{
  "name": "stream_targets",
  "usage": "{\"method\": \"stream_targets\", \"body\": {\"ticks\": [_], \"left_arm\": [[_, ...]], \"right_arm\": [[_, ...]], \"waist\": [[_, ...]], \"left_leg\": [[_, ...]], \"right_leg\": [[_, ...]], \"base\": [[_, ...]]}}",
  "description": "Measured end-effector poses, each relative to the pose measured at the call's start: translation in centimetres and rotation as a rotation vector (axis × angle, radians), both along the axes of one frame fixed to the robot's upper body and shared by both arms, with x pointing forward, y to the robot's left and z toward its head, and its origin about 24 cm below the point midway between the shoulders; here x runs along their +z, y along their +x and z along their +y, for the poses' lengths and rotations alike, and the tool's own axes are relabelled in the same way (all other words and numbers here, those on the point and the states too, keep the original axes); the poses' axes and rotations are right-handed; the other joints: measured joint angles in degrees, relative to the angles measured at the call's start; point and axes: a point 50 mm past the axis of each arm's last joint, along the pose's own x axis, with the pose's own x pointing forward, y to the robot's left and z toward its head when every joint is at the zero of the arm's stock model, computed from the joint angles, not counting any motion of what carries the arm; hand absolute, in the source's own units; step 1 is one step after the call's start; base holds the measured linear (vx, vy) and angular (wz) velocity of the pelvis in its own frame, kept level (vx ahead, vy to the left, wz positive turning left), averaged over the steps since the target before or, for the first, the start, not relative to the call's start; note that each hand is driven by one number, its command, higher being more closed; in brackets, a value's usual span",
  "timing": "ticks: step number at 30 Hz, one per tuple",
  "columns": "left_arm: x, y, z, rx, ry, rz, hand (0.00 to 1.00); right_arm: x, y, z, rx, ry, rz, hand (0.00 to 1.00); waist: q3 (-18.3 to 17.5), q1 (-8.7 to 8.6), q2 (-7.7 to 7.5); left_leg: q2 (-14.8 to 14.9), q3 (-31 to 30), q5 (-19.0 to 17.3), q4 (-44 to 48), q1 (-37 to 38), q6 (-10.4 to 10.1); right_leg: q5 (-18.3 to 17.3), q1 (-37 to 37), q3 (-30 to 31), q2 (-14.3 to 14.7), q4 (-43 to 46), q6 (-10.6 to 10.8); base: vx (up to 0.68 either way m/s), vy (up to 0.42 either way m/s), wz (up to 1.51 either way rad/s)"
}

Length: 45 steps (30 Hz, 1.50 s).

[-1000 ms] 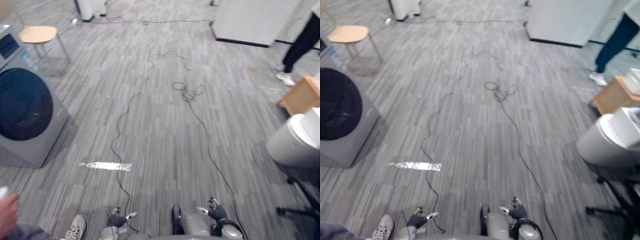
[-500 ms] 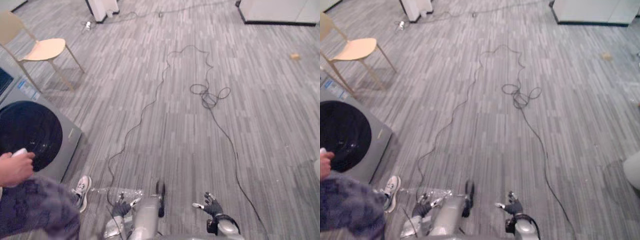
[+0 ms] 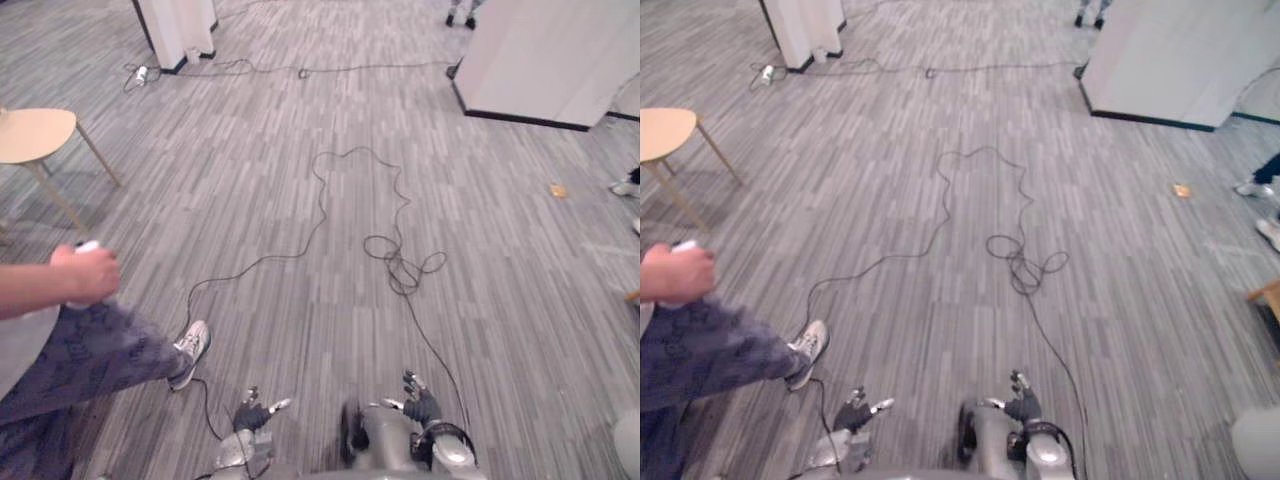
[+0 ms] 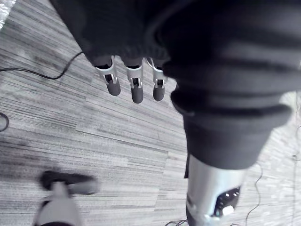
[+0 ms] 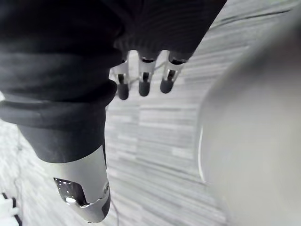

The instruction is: Organize washtable

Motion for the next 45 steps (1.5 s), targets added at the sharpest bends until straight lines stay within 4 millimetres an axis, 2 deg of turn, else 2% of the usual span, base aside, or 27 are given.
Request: {"method": "stream_targets", "body": {"ticks": [2,3,4,5,6,7,9,10,12,13,15,17,18,19,20,22,24,25,28,31,34,37,38,39,40,42,45], "left_arm": [[-0.5,-0.8,-0.4,-0.036,0.005,0.036,0.00],[-0.6,-0.8,-0.8,-0.050,-0.001,0.047,0.00],[-0.7,-0.9,-1.4,-0.052,-0.012,0.055,0.00],[-0.7,-0.9,-1.3,-0.031,-0.018,0.050,0.00],[-0.6,-0.8,-1.2,-0.022,-0.019,0.046,0.00],[-0.6,-0.8,-1.0,0.015,-0.025,0.042,0.00],[-0.2,-0.3,-0.1,0.028,-0.005,0.014,0.00],[0.0,-0.2,0.2,0.031,0.002,0.003,0.00],[0.6,0.2,0.7,0.050,0.008,-0.047,0.00],[0.8,0.4,1.0,0.073,0.006,-0.070,0.00],[1.0,0.4,1.2,0.089,0.005,-0.085,0.00],[0.7,-0.3,1.1,0.126,-0.009,-0.065,0.00],[0.3,-1.7,1.5,0.176,-0.016,-0.040,0.00],[0.4,-2.2,2.3,0.247,-0.023,-0.051,0.00],[0.4,-2.3,2.6,0.262,-0.019,-0.053,0.00],[0.3,-2.5,3.1,0.282,-0.011,-0.045,0.00],[0.6,-2.0,4.3,0.251,0.029,-0.047,0.00],[0.3,-1.9,4.2,0.239,0.029,-0.021,0.00],[0.0,-1.9,3.1,0.214,0.010,0.006,0.00],[-0.1,-1.7,2.9,0.197,0.009,0.011,0.00],[-0.2,-1.7,2.6,0.162,0.019,0.019,0.00],[-0.5,-2.0,2.0,0.138,0.012,0.040,0.00],[-0.6,-2.1,1.0,0.144,-0.019,0.048,0.00],[-0.5,-1.6,0.5,0.157,-0.035,0.031,0.00],[-0.8,-2.6,0.5,0.172,-0.035,0.059,0.00],[-0.7,-2.5,0.7,0.179,-0.035,0.047,0.00],[-0.2,-2.3,1.7,0.182,-0.007,0.019,0.00]], "right_arm": [[-0.2,0.1,0.1,0.001,0.001,0.013,0.00],[-0.3,-0.1,0.0,0.000,0.001,0.022,0.00],[-0.2,0.0,-0.5,-0.010,-0.010,0.018,0.00],[-0.1,0.1,-0.5,-0.008,-0.010,0.010,0.00],[0.0,0.2,-0.4,-0.002,-0.011,0.006,0.00],[0.1,0.5,0.0,0.020,-0.008,0.000,0.00],[-0.5,-0.2,1.2,0.010,0.029,0.044,0.00],[-0.6,-0.4,1.5,0.007,0.041,0.053,0.00],[-1.0,-0.7,1.9,-0.003,0.063,0.074,0.00],[-1.1,-0.7,1.9,-0.001,0.063,0.083,0.00],[-0.9,-0.2,1.5,0.003,0.047,0.070,0.00],[-1.4,-1.1,0.6,0.003,0.020,0.111,0.00],[-1.9,-1.6,0.5,0.011,0.012,0.148,0.00],[-2.2,-2.4,0.7,0.009,0.016,0.175,0.00],[-2.4,-2.9,0.7,0.013,0.014,0.193,0.00],[-2.3,-2.7,1.2,0.032,0.015,0.179,0.00],[-1.8,-2.1,1.7,0.035,0.032,0.137,0.00],[-1.4,-1.7,1.3,0.015,0.029,0.107,0.00],[-0.6,-1.6,-0.2,-0.007,-0.006,0.046,0.00],[-0.4,-1.6,-0.6,-0.021,-0.012,0.031,0.00],[-0.2,-1.0,-0.7,-0.030,-0.011,0.017,0.00],[-0.4,-1.2,-0.6,-0.033,-0.005,0.028,0.00],[-0.2,-0.9,-0.6,-0.032,-0.004,0.017,0.00],[0.3,-0.3,-0.7,-0.023,-0.012,-0.017,0.00],[0.6,-0.2,-0.6,-0.011,-0.014,-0.035,0.00],[0.1,-0.6,0.5,-0.008,0.018,-0.003,0.00],[-0.5,-1.2,2.7,0.007,0.081,0.049,0.00]], "waist": [[-0.4,-1.10,-0.65],[-1.6,-1.57,0.75],[-2.3,-1.24,2.52],[-2.5,-0.90,4.24],[-2.3,-0.86,4.50],[-1.6,-0.23,6.08],[-0.7,0.97,5.27],[-0.6,1.20,4.64],[-0.4,2.46,3.55],[-0.3,3.53,3.28],[0.2,4.50,4.10],[0.3,5.38,6.64],[0.2,6.12,6.94],[-1.0,7.07,4.96],[-1.6,7.08,3.96],[-2.2,6.79,1.70],[-1.3,5.09,-1.68],[-0.4,4.81,-1.47],[0.8,3.50,1.06],[0.7,3.15,1.02],[0.5,2.01,0.79],[-1.3,1.42,1.27],[-2.2,1.45,3.48],[-1.5,0.29,4.33],[-2.0,0.77,5.43],[-2.4,2.21,8.11],[-1.4,4.12,5.03]], "left_leg": [[0.3,-4.1,-1.3,1.3,3.1,-2.4],[1.9,-7.0,-2.0,5.9,3.2,-3.7],[3.6,-8.1,-1.1,11.3,2.1,-5.6],[4.1,-7.7,6.3,24.0,-2.9,-14.4],[4.1,-7.2,9.3,27.2,-4.3,-15.7],[5.4,-3.3,17.2,43.2,-10.6,-18.1],[7.7,3.3,12.5,54.8,-17.0,-12.2],[7.7,4.6,10.7,55.7,-19.0,-11.2],[6.6,7.9,5.7,50.4,-26.7,-9.1],[5.2,8.0,4.5,40.9,-30.2,-9.0],[3.0,5.5,5.6,25.5,-35.5,-9.8],[3.5,2.1,8.7,10.6,-38.5,-13.5],[4.1,2.1,8.9,7.7,-40.2,-13.4],[3.0,3.9,11.4,8.3,-40.5,-9.8],[2.5,4.9,14.3,9.1,-40.4,-7.5],[1.0,7.7,20.1,10.3,-36.6,-4.6],[-2.4,7.9,16.0,10.2,-31.4,-2.9],[-3.1,7.3,13.4,9.8,-27.0,-2.1],[-2.9,4.2,7.8,6.8,-15.2,0.4],[-2.8,1.4,4.8,3.4,-7.9,-0.4],[-2.8,-2.6,3.4,-2.2,-0.9,-2.4],[-1.0,-8.3,1.3,0.8,3.2,-5.4],[0.8,-9.7,3.0,9.5,0.7,-8.4],[-0.4,-8.5,8.1,20.2,-2.3,-13.1],[0.1,-7.1,12.5,31.0,-5.5,-16.4],[6.1,2.3,9.3,53.8,-15.8,-11.1],[7.0,7.6,6.0,53.4,-27.0,-8.0]], "right_leg": [[7.0,-0.6,-0.2,0.1,-4.3,-2.1],[13.8,0.2,-2.0,0.1,-1.4,-5.1],[11.9,0.5,-4.1,1.8,1.6,-6.7],[7.3,3.1,-4.5,3.8,3.0,-7.6],[6.6,4.1,-4.2,4.2,2.7,-7.7],[4.9,10.5,-2.1,6.9,-0.6,-9.0],[3.6,19.8,0.9,8.7,-4.4,-10.4],[3.3,22.6,2.0,8.7,-5.6,-10.8],[3.0,30.3,5.9,7.5,-10.0,-11.2],[1.9,32.8,8.0,6.1,-11.7,-9.4],[-2.0,36.1,10.9,4.4,-13.8,-8.0],[-5.6,39.1,12.5,4.5,-15.2,-7.4],[-8.6,41.6,13.6,4.0,-15.0,-6.8],[-11.5,43.8,14.0,1.8,-14.5,-5.9],[-12.4,44.1,14.6,1.0,-12.6,-5.5],[-12.9,35.3,15.4,-0.6,13.1,-1.2],[-6.7,26.6,15.6,-2.2,34.5,1.6],[-7.7,23.0,14.2,-2.0,40.2,0.7],[-11.5,15.9,5.3,-1.9,36.9,-0.9],[-11.9,9.2,-0.2,-1.4,21.8,0.4],[-2.4,4.2,-1.3,0.2,1.9,-1.1],[10.5,4.8,-1.6,1.9,-0.3,-7.0],[5.6,5.9,-4.5,2.3,5.1,-8.2],[1.7,5.2,-7.5,1.8,13.8,-9.5],[1.7,8.7,-6.9,4.2,8.2,-7.6],[-2.4,20.0,-3.9,8.4,-0.2,-11.1],[-3.2,29.9,0.3,7.2,-6.9,-11.2]], "base": [[0.82,-0.103,0.88],[0.84,-0.148,0.58],[1.19,-0.217,0.45],[0.85,-0.156,0.05],[1.00,-0.143,-0.39],[0.63,-0.054,-0.56],[0.77,-0.061,-0.68],[0.72,-0.046,-0.70],[0.71,0.026,-0.71],[0.48,0.060,-0.73],[0.55,0.151,-0.84],[0.61,0.260,-0.62],[0.62,0.333,-0.51],[0.68,0.333,-0.50],[0.78,0.323,-0.39],[0.81,0.302,-0.42],[0.72,0.275,0.01],[0.67,0.253,0.23],[0.71,0.264,0.45],[0.66,0.129,0.51],[0.77,0.049,0.52],[1.00,-0.074,0.86],[1.14,-0.164,0.93],[0.91,-0.175,0.40],[0.74,-0.218,0.04],[0.72,-0.123,-0.41],[0.61,-0.042,-0.47]]}}
